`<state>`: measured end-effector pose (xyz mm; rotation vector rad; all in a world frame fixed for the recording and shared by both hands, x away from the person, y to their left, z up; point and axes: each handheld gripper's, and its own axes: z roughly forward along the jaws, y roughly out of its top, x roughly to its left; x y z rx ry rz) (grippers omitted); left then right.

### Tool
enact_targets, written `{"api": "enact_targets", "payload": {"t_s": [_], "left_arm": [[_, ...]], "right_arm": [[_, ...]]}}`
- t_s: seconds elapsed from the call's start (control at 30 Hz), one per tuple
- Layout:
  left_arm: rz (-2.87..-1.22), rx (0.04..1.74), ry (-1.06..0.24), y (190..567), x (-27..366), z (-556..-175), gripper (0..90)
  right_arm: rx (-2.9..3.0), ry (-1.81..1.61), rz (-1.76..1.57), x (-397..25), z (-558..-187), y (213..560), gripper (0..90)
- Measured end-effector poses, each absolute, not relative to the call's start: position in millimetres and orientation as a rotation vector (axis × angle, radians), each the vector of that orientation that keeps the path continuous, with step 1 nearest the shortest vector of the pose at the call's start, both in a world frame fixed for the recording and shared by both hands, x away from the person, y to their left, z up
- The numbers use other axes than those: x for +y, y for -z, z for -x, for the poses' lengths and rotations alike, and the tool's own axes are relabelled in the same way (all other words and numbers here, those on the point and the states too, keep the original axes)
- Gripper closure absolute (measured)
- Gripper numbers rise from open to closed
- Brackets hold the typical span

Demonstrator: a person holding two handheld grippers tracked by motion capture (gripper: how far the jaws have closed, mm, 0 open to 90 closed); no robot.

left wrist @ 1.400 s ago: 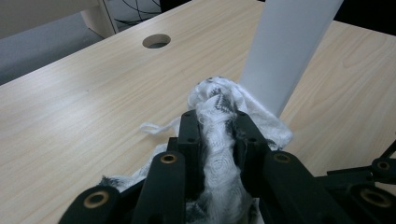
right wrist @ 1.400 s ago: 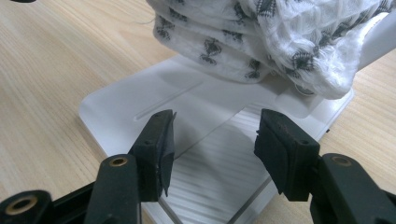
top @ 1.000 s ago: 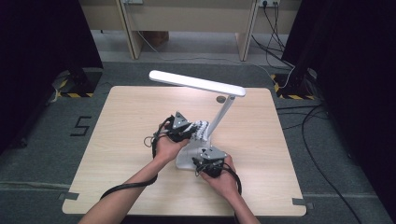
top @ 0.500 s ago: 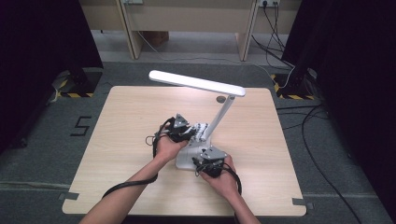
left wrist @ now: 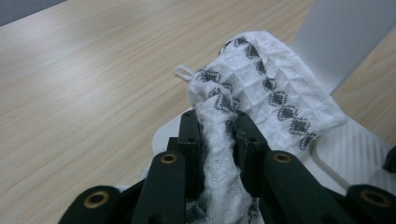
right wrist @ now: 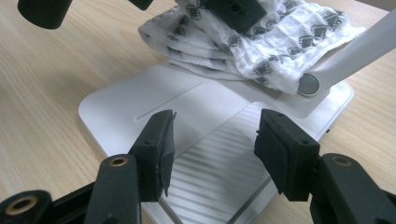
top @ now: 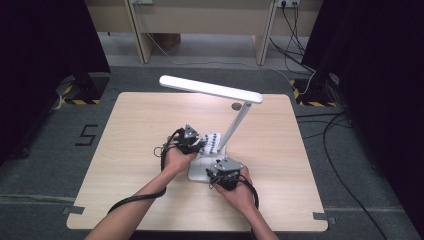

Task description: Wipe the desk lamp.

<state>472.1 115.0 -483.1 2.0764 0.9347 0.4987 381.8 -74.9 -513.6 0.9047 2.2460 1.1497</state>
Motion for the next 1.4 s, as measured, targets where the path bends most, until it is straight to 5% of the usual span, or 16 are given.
{"api": "enact_targets", "payload": {"t_s": [1.4], "left_arm": [[-2.136,0.830,-0.456,494,134,-429,75.8]], "right_arm": [[2.257,-1.148,-0.905,-75,-383,512,46.0]]}}
